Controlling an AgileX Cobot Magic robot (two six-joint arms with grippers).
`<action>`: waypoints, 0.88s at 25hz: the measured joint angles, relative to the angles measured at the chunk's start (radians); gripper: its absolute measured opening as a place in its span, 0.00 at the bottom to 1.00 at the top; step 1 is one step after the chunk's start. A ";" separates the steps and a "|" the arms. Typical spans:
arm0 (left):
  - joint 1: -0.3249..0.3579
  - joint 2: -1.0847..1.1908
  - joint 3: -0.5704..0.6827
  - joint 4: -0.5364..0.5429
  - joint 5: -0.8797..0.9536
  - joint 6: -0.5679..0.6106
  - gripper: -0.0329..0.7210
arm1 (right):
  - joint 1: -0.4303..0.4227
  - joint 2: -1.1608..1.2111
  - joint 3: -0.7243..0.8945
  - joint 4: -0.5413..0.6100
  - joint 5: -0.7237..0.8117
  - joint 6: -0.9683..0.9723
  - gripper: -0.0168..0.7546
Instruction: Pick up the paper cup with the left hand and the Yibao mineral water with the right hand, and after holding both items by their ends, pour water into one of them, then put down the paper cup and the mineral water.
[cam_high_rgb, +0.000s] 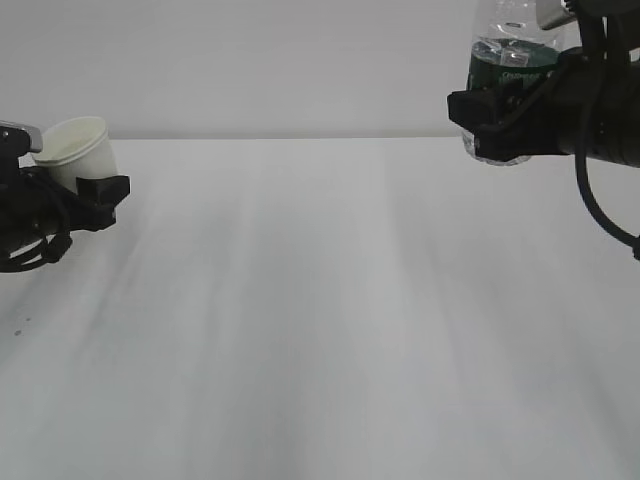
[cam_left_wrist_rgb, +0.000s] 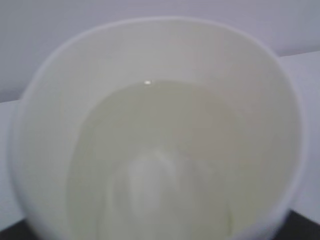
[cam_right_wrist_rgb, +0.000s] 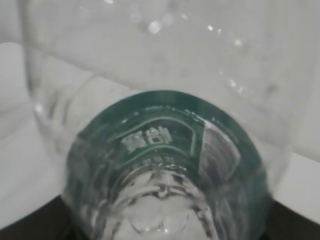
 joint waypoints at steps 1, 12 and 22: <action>0.000 0.000 0.000 0.000 -0.002 0.007 0.62 | 0.000 0.000 0.000 0.000 0.000 0.000 0.58; 0.000 0.035 0.000 -0.010 -0.036 0.037 0.62 | 0.000 0.000 0.000 0.000 0.002 0.000 0.58; 0.000 0.083 0.000 -0.116 -0.108 0.085 0.62 | 0.000 0.000 0.000 0.000 0.008 0.000 0.58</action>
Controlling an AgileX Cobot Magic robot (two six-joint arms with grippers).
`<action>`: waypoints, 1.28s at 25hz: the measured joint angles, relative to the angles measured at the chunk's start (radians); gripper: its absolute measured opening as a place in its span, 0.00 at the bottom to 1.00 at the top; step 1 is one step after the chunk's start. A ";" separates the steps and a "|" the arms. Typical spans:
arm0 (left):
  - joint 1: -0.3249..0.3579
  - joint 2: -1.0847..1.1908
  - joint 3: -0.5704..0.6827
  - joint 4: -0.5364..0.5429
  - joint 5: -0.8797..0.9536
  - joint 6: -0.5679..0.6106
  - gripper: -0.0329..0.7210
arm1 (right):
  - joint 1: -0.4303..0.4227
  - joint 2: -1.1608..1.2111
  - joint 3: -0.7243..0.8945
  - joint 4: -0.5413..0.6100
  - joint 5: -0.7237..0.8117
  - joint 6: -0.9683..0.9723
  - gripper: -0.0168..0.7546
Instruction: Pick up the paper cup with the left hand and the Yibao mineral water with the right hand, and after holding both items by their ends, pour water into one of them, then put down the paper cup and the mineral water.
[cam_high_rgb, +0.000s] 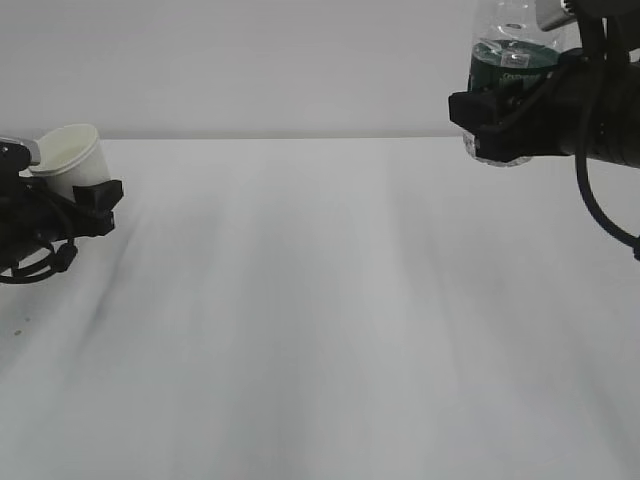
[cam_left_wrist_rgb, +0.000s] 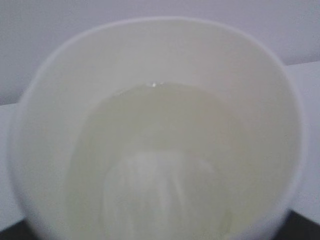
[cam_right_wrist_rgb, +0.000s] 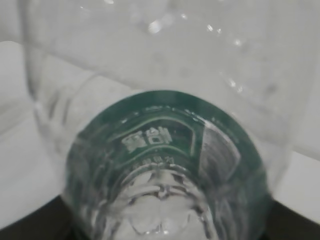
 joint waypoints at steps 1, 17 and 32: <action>0.000 0.004 0.000 -0.013 0.000 0.004 0.62 | 0.000 0.000 0.000 0.000 0.000 0.000 0.58; 0.000 0.075 0.000 -0.086 -0.020 0.052 0.62 | 0.000 0.000 0.000 0.000 0.016 0.000 0.58; 0.000 0.097 0.000 -0.121 -0.053 0.074 0.62 | 0.000 0.000 0.000 0.000 0.020 0.000 0.58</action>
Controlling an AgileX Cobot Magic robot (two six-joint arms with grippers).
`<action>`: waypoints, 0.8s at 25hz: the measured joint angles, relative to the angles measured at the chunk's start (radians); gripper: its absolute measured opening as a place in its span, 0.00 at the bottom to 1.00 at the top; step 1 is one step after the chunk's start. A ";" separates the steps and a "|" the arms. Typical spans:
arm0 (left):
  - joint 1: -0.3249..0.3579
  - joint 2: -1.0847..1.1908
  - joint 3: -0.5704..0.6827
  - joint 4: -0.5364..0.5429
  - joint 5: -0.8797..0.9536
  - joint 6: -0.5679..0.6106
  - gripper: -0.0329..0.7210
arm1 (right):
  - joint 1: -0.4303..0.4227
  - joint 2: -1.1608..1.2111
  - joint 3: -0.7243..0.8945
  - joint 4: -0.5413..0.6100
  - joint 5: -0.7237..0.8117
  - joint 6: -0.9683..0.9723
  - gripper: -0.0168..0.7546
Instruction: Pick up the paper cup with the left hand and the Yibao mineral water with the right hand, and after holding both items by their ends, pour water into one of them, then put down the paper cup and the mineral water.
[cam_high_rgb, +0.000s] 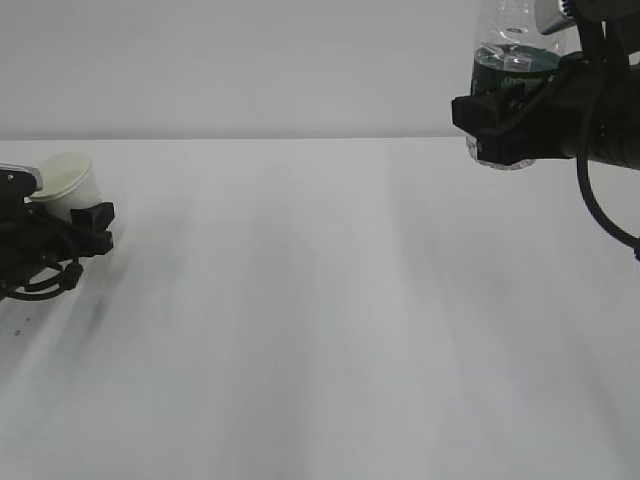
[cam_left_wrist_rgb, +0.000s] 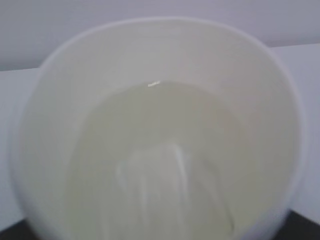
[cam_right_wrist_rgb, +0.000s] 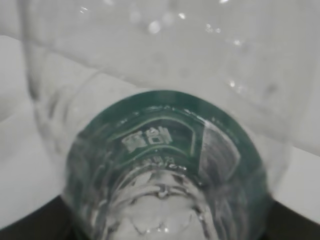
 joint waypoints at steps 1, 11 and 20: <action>0.000 0.000 0.000 0.000 0.000 0.002 0.62 | 0.000 0.000 0.000 0.000 0.000 0.000 0.58; 0.000 0.013 0.000 -0.002 -0.026 0.007 0.62 | 0.000 0.000 0.000 0.000 0.000 0.000 0.58; 0.000 0.069 0.000 -0.004 -0.045 0.011 0.62 | 0.000 0.000 0.000 0.000 0.002 0.000 0.58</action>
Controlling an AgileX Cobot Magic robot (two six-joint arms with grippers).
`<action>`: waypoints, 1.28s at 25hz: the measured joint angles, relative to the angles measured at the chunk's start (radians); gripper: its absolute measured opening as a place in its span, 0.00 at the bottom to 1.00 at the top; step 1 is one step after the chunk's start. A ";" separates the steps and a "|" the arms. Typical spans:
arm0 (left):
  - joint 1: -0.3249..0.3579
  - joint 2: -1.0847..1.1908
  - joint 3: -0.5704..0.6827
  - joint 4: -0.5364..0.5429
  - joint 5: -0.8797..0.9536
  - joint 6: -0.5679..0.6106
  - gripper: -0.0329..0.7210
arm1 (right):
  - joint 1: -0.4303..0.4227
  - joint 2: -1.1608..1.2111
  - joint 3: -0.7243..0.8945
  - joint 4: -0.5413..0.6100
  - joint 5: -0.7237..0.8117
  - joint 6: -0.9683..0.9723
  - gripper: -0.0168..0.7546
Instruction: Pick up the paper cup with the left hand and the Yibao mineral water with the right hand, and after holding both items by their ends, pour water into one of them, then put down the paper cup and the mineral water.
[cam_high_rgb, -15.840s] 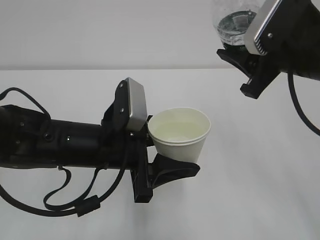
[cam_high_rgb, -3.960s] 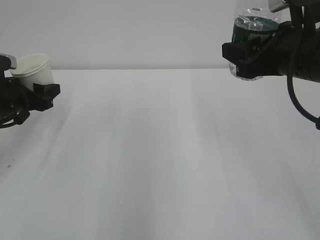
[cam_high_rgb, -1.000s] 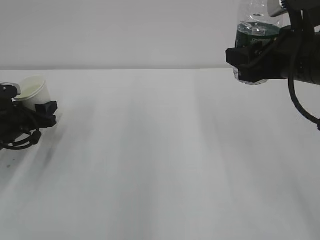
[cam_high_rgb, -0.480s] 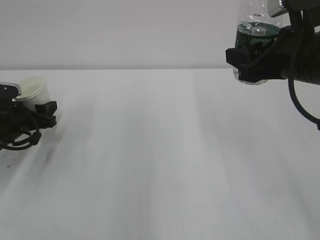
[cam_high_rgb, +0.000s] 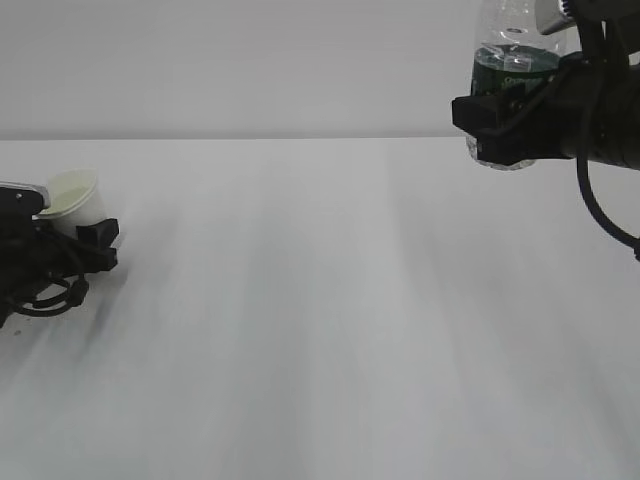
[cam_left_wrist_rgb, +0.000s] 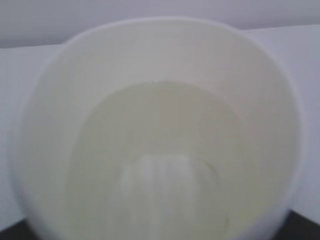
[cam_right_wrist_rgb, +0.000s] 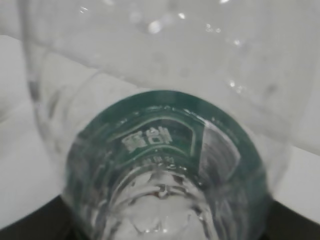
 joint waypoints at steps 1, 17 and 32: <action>0.000 0.007 0.000 0.000 -0.002 0.000 0.62 | 0.000 0.000 0.000 0.000 0.002 0.000 0.58; 0.000 0.014 -0.004 -0.006 -0.002 0.000 0.62 | 0.000 0.000 0.000 0.000 0.021 0.000 0.58; 0.000 0.014 -0.004 -0.008 -0.008 0.000 0.76 | 0.000 0.000 0.000 0.000 0.023 0.000 0.58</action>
